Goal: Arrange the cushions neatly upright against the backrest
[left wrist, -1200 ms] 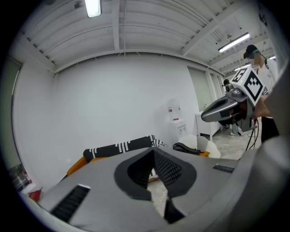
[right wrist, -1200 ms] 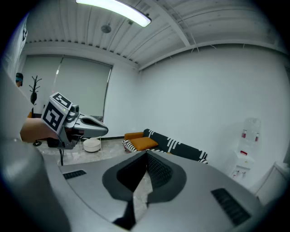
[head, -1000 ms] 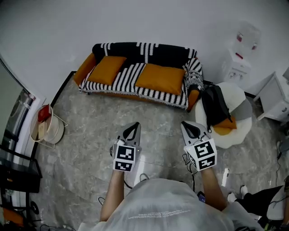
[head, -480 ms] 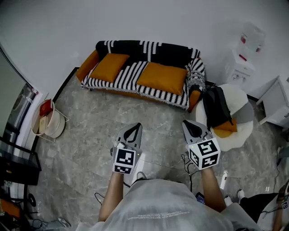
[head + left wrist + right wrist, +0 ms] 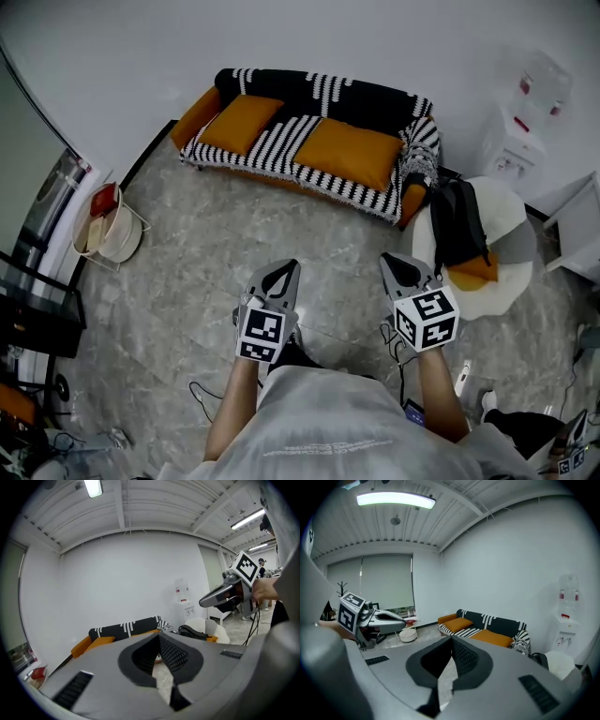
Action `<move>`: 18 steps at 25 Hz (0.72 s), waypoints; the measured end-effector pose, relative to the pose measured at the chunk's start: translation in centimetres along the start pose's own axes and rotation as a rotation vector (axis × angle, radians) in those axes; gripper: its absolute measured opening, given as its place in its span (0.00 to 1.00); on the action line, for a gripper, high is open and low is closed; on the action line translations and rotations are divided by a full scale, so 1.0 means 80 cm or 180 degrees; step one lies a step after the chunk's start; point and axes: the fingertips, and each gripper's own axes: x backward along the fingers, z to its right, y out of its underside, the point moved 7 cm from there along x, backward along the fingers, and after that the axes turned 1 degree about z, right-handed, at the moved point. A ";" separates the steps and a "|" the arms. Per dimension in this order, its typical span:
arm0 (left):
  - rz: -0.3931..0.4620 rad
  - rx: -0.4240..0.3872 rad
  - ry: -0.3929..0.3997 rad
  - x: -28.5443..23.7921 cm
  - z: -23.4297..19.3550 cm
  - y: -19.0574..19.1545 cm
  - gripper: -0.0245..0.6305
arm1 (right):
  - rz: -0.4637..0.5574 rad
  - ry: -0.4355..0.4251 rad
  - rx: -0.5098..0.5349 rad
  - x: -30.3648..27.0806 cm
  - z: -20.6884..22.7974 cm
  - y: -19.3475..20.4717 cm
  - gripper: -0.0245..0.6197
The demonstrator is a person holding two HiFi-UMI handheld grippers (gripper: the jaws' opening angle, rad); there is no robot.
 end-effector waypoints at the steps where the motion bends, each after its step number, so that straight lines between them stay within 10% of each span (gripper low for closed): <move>1: -0.0007 0.0004 -0.0005 -0.003 -0.004 0.001 0.08 | 0.0006 0.0000 -0.0003 -0.005 0.002 -0.002 0.04; 18: -0.0143 0.0255 0.0025 -0.169 -0.193 0.019 0.08 | -0.0142 0.0185 -0.0045 -0.202 0.055 -0.081 0.04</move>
